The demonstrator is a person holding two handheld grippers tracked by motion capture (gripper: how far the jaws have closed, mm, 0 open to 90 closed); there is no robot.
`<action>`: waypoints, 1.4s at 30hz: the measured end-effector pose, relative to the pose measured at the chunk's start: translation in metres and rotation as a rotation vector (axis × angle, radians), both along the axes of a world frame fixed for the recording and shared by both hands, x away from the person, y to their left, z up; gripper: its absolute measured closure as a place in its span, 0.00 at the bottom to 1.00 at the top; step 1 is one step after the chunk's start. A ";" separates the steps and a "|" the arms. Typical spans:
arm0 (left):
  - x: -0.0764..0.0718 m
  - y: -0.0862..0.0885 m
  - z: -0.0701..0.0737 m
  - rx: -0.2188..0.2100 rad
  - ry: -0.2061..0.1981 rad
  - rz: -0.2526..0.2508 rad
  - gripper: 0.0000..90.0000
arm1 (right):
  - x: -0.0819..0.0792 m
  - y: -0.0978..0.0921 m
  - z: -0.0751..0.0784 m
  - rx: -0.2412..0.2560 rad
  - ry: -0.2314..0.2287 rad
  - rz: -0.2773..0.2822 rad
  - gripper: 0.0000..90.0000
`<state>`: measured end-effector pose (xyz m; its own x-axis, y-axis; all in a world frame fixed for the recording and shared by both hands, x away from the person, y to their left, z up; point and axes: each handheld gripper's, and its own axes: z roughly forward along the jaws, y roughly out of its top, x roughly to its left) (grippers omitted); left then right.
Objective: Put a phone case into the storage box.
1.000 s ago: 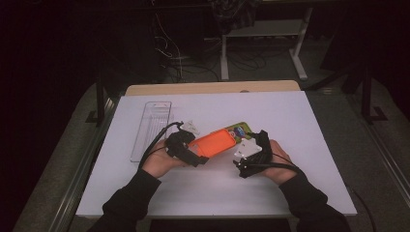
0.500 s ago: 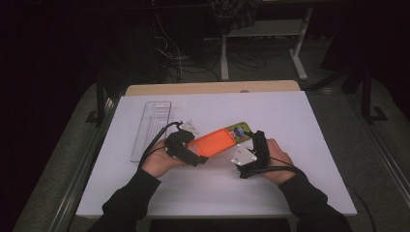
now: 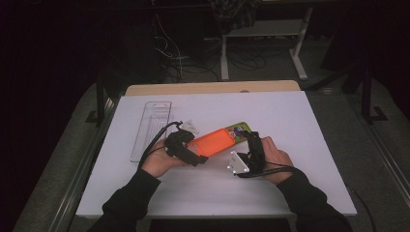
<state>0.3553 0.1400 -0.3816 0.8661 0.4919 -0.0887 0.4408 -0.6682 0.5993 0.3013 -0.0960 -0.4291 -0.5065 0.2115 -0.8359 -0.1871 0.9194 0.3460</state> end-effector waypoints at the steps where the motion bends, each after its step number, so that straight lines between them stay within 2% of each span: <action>1: 0.000 0.000 0.000 0.000 0.000 0.000 0.18 | 0.000 0.001 -0.001 -0.022 -0.026 0.008 0.00; 4: 0.001 0.000 0.000 0.006 -0.004 -0.006 0.18 | -0.001 0.004 -0.001 -0.058 -0.073 0.034 0.00; 6: 0.000 0.000 0.000 0.000 0.004 0.003 0.18 | -0.004 0.006 -0.002 -0.047 -0.087 0.025 0.00; 8: -0.001 -0.001 -0.001 -0.013 0.006 0.013 0.18 | -0.006 0.009 -0.002 -0.053 -0.113 0.032 0.01; 10: -0.001 -0.001 -0.001 -0.008 0.009 0.011 0.18 | -0.007 0.012 -0.002 -0.064 -0.118 0.042 0.02; 11: -0.001 -0.001 -0.001 -0.010 0.009 0.012 0.18 | -0.006 0.012 -0.003 -0.096 -0.148 0.065 0.03; 12: -0.001 -0.001 -0.001 -0.009 0.009 0.011 0.18 | -0.006 0.014 -0.003 -0.107 -0.152 0.079 0.04; 16: -0.001 -0.001 -0.001 -0.009 0.010 0.014 0.18 | -0.009 0.019 -0.007 -0.128 -0.194 0.092 0.10; 18: 0.000 -0.001 -0.001 -0.007 0.007 0.011 0.18 | -0.009 0.023 -0.008 -0.140 -0.244 0.116 0.15; 21: 0.000 -0.001 -0.001 -0.009 0.008 0.015 0.18 | -0.008 0.026 -0.010 -0.152 -0.267 0.125 0.17; 26: 0.000 -0.001 -0.001 -0.009 0.010 0.015 0.18 | -0.007 0.031 -0.016 -0.168 -0.295 0.149 0.24; 27: 0.000 0.000 -0.001 -0.008 0.011 0.014 0.18 | -0.008 0.033 -0.018 -0.132 -0.312 0.140 0.27; 30: 0.000 0.000 -0.001 -0.009 0.010 0.013 0.18 | -0.008 0.036 -0.019 -0.150 -0.325 0.145 0.34; 36: 0.001 0.000 0.000 -0.007 0.010 0.011 0.18 | -0.006 0.038 -0.024 -0.162 -0.316 0.139 0.48; 42: 0.001 0.000 0.000 -0.010 0.011 0.013 0.18 | -0.007 0.040 -0.025 -0.176 -0.342 0.141 0.63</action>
